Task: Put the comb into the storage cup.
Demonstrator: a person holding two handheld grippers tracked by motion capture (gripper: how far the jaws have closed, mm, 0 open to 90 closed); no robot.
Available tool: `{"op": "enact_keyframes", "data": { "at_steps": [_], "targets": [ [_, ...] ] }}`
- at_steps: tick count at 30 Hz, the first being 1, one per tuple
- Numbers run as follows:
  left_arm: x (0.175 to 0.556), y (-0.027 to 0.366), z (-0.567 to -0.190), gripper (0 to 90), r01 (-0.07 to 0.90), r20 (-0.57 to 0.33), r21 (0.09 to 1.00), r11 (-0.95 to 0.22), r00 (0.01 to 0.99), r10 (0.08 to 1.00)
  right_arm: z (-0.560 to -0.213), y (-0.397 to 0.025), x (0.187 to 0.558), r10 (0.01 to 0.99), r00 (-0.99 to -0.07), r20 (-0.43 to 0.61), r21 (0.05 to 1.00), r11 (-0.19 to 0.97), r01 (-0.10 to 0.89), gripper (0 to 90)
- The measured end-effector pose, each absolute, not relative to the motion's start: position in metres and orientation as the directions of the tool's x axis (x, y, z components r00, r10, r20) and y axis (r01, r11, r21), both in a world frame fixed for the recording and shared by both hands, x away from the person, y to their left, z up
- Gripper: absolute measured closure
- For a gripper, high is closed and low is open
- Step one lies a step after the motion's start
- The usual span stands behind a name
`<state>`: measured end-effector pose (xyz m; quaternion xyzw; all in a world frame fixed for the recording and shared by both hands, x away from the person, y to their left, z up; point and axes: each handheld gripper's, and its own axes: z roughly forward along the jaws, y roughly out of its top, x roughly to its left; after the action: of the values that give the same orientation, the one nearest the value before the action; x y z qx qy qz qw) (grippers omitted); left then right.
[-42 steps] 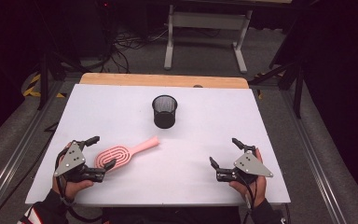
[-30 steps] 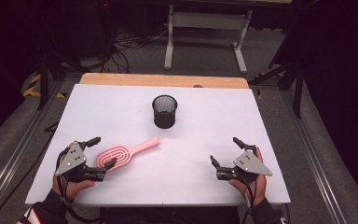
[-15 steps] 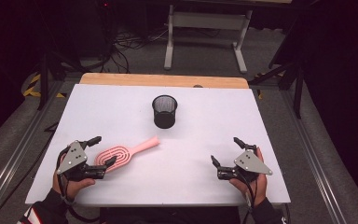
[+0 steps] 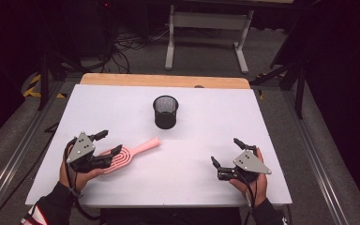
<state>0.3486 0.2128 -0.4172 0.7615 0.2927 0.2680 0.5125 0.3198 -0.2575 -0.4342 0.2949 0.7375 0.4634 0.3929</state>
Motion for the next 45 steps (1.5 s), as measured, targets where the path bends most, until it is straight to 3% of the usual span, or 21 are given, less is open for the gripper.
{"op": "enact_keyframes", "data": {
  "at_steps": [4, 9, 16, 30, 34, 45],
  "targets": [
    [0.359, 0.203, -0.413, 45.1, 0.206, 0.091, 0.927, -0.313, 0.684, 0.723, -0.435, -0.257, 0.321, 0.798, -0.516, -0.312, 0.911, 0.406, 0.077, 4.9],
    [0.369, 0.188, -0.41, 73.3, 0.224, 0.115, 0.899, -0.378, 0.711, 0.694, -0.437, -0.256, 0.322, 0.791, -0.521, -0.321, 0.903, 0.421, 0.084, 5.3],
    [0.39, 0.159, -0.409, 88.9, 0.312, 0.086, 0.839, -0.446, 0.733, 0.674, -0.437, -0.257, 0.323, 0.789, -0.524, -0.32, 0.9, 0.426, 0.091, 5.4],
    [0.419, 0.113, -0.422, 90.0, 0.472, 0.066, 0.671, -0.571, 0.729, 0.681, -0.439, -0.258, 0.324, 0.777, -0.543, -0.318, 0.89, 0.441, 0.111, 6.1],
    [0.424, 0.106, -0.426, 90.0, 0.47, 0.104, 0.649, -0.598, 0.725, 0.681, -0.439, -0.257, 0.324, 0.769, -0.553, -0.32, 0.886, 0.45, 0.113, 6.1],
    [0.43, 0.095, -0.434, 90.0, 0.478, 0.104, 0.601, -0.641, 0.749, 0.655, -0.44, -0.255, 0.324, 0.751, -0.568, -0.336, 0.874, 0.473, 0.108, 6.1]
  ]
}}
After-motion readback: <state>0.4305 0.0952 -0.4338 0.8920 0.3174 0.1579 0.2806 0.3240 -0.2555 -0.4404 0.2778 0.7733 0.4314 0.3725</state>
